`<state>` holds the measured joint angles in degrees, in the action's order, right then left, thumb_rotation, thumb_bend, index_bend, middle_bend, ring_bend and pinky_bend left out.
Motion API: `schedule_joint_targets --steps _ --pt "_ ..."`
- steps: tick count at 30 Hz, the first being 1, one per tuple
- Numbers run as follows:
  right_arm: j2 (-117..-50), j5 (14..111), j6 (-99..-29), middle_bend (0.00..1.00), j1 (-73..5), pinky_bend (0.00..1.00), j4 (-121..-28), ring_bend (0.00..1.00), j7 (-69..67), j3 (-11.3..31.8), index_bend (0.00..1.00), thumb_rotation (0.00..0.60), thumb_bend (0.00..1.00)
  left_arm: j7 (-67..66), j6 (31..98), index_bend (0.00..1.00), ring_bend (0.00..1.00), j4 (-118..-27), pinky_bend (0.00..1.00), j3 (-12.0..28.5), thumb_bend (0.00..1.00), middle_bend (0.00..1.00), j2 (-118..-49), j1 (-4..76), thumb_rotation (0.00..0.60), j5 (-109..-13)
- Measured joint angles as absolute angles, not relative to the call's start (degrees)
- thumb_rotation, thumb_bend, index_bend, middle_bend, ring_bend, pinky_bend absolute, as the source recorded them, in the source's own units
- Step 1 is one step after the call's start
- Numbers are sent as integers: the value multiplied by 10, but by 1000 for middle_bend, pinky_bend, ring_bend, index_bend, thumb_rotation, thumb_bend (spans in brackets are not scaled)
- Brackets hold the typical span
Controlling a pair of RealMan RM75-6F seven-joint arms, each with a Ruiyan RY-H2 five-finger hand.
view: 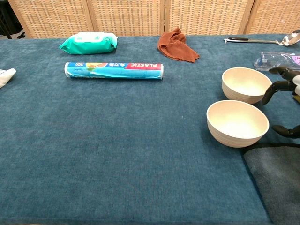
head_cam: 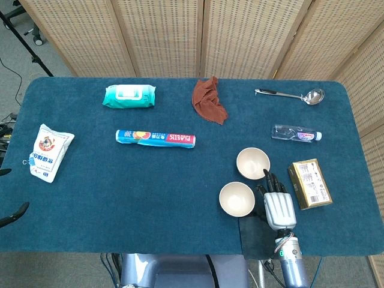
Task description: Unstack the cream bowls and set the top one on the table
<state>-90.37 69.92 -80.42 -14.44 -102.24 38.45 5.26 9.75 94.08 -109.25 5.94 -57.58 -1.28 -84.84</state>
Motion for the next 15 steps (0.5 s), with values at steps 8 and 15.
schedule_joint_targets --steps 8,15 --pt "-894 685 -798 0 -147 207 -1003 0 388 59 318 600 337 99 941 264 0 -1093 50 60 176 0 -575 -13 600 -848" --pt "-871 672 -788 0 -151 207 -979 0 380 67 247 600 337 101 942 264 0 -1092 49 61 177 0 -575 -14 600 -846"
